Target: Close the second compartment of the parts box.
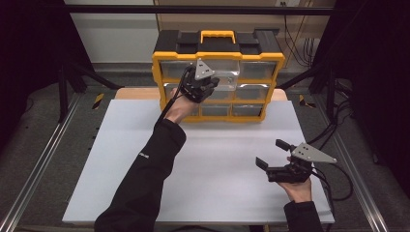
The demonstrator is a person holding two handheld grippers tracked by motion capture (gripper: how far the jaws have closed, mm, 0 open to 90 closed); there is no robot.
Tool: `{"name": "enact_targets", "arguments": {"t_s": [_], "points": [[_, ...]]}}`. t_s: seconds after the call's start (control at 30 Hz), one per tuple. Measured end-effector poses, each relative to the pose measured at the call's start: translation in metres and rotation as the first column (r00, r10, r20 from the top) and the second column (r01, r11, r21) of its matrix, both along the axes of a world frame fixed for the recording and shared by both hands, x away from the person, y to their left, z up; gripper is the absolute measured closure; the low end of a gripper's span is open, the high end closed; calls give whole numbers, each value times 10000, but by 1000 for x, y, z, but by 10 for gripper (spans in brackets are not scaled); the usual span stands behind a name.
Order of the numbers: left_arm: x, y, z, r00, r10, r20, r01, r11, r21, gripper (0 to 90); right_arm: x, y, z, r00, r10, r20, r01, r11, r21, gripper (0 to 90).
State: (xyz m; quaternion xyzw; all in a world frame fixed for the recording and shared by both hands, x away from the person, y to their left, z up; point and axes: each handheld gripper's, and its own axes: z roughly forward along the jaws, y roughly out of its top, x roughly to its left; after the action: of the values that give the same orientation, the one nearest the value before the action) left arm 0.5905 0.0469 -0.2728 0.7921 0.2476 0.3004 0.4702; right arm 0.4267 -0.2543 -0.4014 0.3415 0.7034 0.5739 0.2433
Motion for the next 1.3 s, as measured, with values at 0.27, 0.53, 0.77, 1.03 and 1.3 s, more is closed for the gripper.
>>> {"name": "enact_targets", "arguments": {"t_s": [0.27, 0.53, 0.77, 1.03, 1.3], "points": [[8, -3, -2, 9999, 126, 10, -126, 9999, 4, 893, 0, 0, 0, 10000, 6, -29, -5, 10000, 40, 4], [16, -6, -2, 9994, 351, -26, -351, 9994, -15, 893, -1, 0, 1, 9999, -16, -107, 18, 9999, 118, 4], [24, -7, -3, 9987, 505, -51, -505, 9987, -109, 893, -1, 0, 1, 9999, -27, -114, 29, 9999, 148, 4], [31, -7, -5, 9977, 668, -97, -669, 9977, -116, 893, -2, 1, 1, 9998, -23, -179, 27, 9997, 226, 4], [37, -6, -7, 9962, 854, -185, -858, 9961, -196, 894, -2, 0, 2, 9999, -1, -107, 3, 9998, 217, 4]]}}
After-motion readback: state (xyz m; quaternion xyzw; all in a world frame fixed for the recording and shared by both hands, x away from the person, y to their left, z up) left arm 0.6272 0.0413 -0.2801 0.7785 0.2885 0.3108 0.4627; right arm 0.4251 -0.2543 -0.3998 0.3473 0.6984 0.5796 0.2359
